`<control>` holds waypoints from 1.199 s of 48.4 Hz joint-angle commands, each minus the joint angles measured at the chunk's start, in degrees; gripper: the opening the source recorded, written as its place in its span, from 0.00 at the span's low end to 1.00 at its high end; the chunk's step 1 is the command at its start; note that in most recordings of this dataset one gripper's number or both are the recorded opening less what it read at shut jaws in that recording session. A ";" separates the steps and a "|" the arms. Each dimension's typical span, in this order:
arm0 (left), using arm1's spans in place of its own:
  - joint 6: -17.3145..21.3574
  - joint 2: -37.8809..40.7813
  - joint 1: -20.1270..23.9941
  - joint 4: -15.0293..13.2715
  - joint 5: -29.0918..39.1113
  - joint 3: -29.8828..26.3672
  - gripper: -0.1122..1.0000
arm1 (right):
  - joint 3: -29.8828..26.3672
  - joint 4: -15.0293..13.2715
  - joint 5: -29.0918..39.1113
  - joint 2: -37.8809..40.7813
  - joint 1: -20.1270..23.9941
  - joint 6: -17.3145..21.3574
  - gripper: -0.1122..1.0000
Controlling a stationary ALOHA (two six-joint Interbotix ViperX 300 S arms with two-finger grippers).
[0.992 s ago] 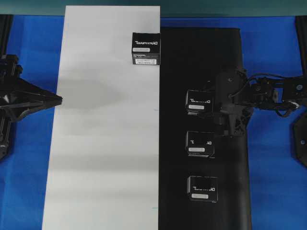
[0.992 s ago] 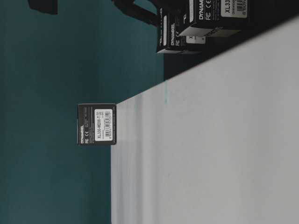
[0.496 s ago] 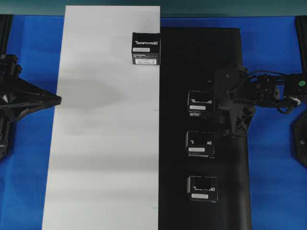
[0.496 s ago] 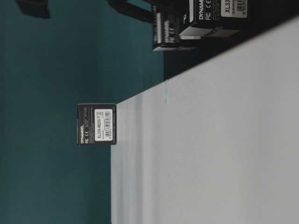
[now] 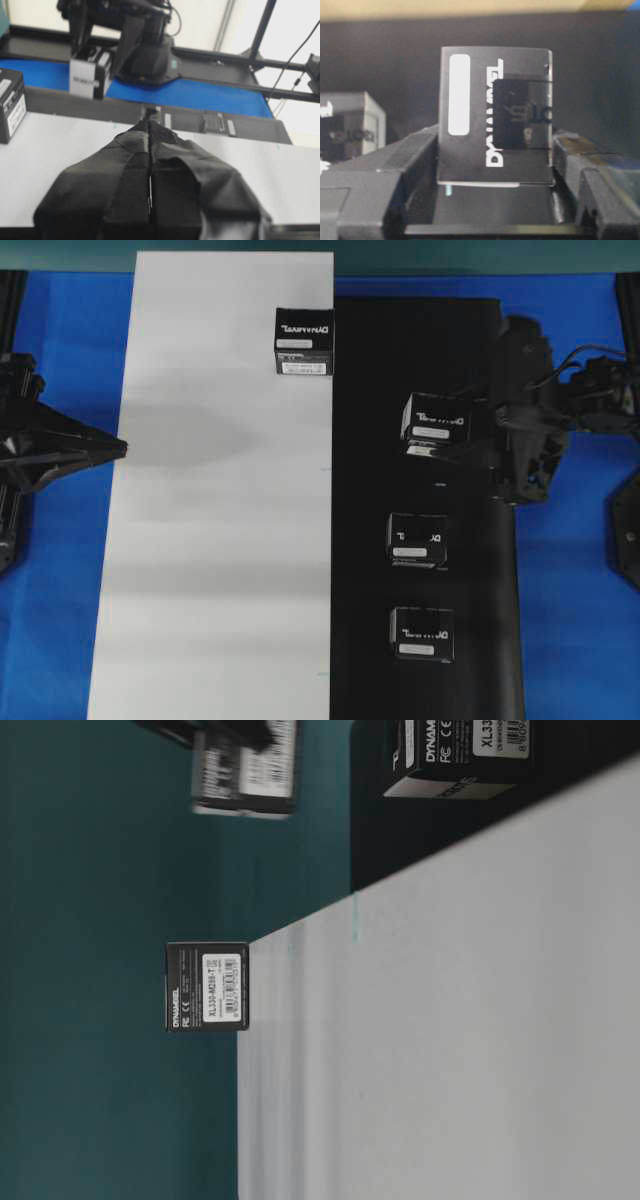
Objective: Place the box from the black base onto the white base.
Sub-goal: 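Close the right gripper on the box and lift it, then carry the box left onto the white base below the other box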
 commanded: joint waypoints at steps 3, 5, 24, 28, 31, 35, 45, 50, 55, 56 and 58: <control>-0.09 0.26 -0.09 0.18 0.09 -1.49 0.04 | -1.76 0.18 1.67 -0.88 -0.09 0.09 0.56; -0.09 0.18 -0.09 0.18 0.26 -1.49 0.04 | -1.76 0.09 2.02 -0.88 -0.09 0.09 0.56; -0.09 0.18 -0.70 0.18 0.35 -1.49 0.04 | -3.87 0.18 3.43 -0.44 0.35 0.18 0.56; -0.09 0.18 -0.79 0.18 0.44 -1.58 0.04 | -5.45 0.18 5.27 -0.18 0.62 0.18 0.56; -0.09 0.18 -0.79 0.09 0.44 -1.58 0.04 | -6.77 0.18 6.77 -0.09 0.70 0.18 0.56; -0.09 0.18 -0.79 0.09 0.44 -1.58 0.04 | -8.26 0.18 8.79 -0.09 0.79 0.18 0.56; -0.09 0.18 -0.70 0.09 0.35 -1.58 0.04 | -12.22 0.53 13.54 -0.09 1.05 0.18 0.56; -0.09 0.18 -0.79 0.18 0.35 -1.58 0.04 | -14.33 0.88 14.85 -0.09 1.23 0.18 0.56; -0.18 0.18 -0.79 0.18 0.35 -1.58 0.04 | -16.00 0.97 14.77 -0.09 1.49 0.18 0.56; -0.18 0.18 -0.79 0.09 0.35 -1.58 0.04 | -16.17 0.97 14.68 -0.09 1.58 0.18 0.56; -0.18 0.09 -0.79 0.18 0.35 -1.58 0.04 | -16.44 0.97 14.50 0.09 1.67 0.18 0.56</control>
